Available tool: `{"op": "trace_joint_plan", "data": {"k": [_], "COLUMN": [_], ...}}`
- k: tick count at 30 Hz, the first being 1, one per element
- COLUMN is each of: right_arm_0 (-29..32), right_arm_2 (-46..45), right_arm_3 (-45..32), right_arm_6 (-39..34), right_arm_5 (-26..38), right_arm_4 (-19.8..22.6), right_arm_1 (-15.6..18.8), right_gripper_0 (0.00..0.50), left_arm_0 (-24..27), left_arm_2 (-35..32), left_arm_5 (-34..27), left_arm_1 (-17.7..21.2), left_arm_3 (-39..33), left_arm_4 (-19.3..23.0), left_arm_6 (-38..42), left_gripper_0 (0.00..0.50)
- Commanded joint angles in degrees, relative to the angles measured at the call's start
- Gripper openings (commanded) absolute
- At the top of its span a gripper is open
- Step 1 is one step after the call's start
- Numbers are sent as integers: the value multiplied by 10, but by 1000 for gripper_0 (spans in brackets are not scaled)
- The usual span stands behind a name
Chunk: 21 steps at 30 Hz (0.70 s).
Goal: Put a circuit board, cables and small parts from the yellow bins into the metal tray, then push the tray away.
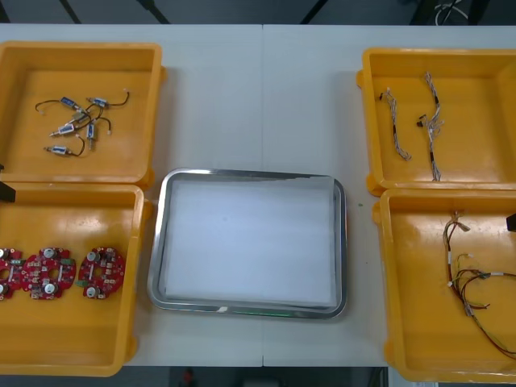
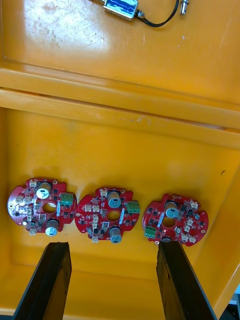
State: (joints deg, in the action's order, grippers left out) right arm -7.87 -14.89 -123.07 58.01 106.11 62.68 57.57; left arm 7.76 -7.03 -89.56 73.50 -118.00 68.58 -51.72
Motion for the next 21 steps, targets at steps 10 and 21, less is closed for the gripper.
{"op": "trace_joint_plan", "data": {"k": [10, 21], "right_arm_0": [7, 7], "right_arm_2": [-15, -15], "right_arm_3": [-14, -14], "right_arm_6": [-1, -1], "right_arm_5": [-5, -5], "right_arm_4": [-4, -4], "right_arm_1": [22, 22], "right_gripper_0": [500, 500], "left_arm_0": [-9, -9], "left_arm_2": [-11, -11], "left_arm_5": [-4, -4], "left_arm_1": [28, 28], "left_arm_3": [-9, -9], "left_arm_4": [-4, -4], "left_arm_6": [-44, -44], "left_gripper_0": [500, 500]}}
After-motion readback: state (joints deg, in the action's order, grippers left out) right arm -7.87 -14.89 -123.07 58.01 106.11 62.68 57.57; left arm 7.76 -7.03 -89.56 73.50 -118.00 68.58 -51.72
